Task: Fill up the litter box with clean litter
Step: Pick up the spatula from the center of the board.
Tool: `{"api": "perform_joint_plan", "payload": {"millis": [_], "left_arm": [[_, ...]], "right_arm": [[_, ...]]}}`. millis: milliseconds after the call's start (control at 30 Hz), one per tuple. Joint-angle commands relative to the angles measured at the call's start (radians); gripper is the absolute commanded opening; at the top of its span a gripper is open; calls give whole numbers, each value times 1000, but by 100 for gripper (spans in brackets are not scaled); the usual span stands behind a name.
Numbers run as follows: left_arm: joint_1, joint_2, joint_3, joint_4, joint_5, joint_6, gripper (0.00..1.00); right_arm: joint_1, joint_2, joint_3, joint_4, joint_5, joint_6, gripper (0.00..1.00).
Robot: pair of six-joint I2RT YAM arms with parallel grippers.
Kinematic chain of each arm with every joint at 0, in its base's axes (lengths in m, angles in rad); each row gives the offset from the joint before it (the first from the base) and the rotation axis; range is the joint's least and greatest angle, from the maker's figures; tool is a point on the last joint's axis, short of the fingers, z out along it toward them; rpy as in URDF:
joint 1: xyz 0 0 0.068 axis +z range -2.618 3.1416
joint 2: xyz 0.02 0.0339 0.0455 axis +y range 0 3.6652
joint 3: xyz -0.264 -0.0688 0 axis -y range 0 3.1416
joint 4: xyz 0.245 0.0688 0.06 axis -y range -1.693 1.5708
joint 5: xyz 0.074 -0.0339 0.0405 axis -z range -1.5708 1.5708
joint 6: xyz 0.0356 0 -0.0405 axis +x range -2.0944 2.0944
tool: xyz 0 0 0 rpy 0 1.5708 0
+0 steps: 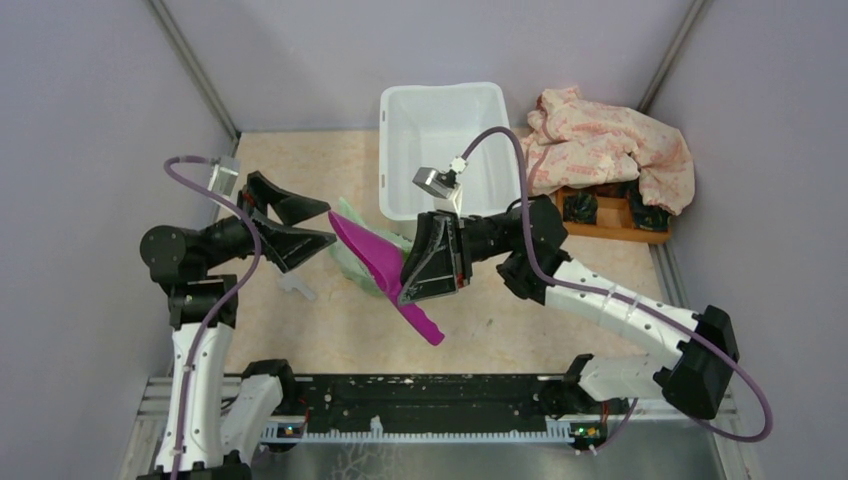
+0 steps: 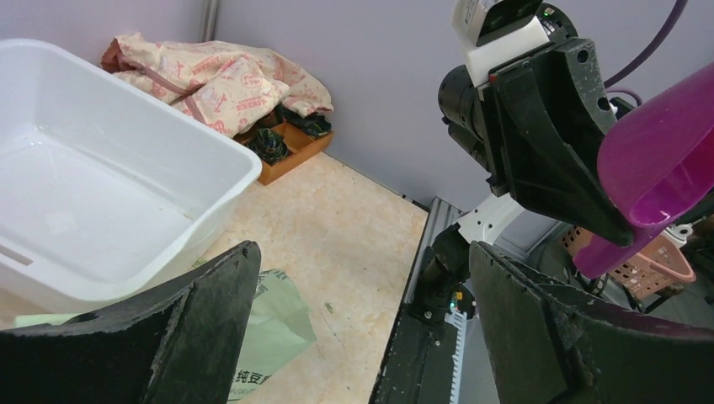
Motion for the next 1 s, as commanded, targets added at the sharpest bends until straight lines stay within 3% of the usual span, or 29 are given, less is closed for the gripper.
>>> {"api": "perform_joint_plan", "payload": {"millis": [0,133,300,567,700,967], "left_arm": [[-4,5,-8,119,0,-6,99],[-5,28,-5,228,11,-60,99],[-11,58,-27,534,33,-267,99],[-50,79,-35,827,71,-507,99],[-100,86,-20,854,84,-540,99],[-130,65,-26,718,63,-420,99]], "right_arm": [[20,28,60,210,-20,109,0],[28,40,45,253,-23,140,0],[33,52,34,248,-24,137,0],[25,52,50,-14,9,-69,0],[0,78,47,-2,17,-63,0],[-2,139,33,83,-9,2,0]]}}
